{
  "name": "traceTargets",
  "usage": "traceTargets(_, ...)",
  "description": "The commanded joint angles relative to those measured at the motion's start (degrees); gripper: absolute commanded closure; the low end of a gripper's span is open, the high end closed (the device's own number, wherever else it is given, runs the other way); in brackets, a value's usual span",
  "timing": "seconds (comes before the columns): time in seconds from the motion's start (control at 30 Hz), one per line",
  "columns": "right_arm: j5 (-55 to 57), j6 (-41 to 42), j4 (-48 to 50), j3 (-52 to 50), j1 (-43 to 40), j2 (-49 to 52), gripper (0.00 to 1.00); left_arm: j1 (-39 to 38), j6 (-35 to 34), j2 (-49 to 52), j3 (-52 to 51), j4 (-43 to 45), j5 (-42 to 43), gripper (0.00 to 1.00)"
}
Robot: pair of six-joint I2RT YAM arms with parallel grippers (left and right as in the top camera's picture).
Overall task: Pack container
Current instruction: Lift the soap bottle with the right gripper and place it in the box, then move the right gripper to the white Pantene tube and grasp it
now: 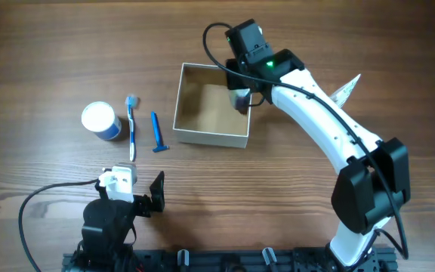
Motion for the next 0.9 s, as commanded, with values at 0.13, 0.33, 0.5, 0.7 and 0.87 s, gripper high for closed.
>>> traceTargets(0.13, 0.52, -2.29, -3.43, 0.63, 0.46, -2.78, 0.13, 0.50, 1.14, -0.52, -0.24, 0.17, 0.90, 0.00)
traceTargets(0.33, 0.52, -0.63, -11.58, 0.63, 0.46, -11.96, 0.13, 0.48, 1.14, -0.52, -0.24, 0.20, 0.90, 0.00)
traceTargets(0.5, 2.40, 3.37, -18.51, 0.63, -2.75, -21.75, 0.10, 0.48, 1.14, -0.52, -0.24, 0.20, 0.90, 0.00)
traceTargets(0.7, 0.02, 8.17, -23.10, 0.55, -20.02, -20.20, 0.13, 0.48, 1.14, -0.52, -0.24, 0.20, 0.90, 0.00)
traceTargets(0.87, 1.20, 10.62, -24.72, 0.55, -26.12, -17.07, 0.16, 0.48, 1.14, -0.52, -0.24, 0.17, 0.90, 0.00)
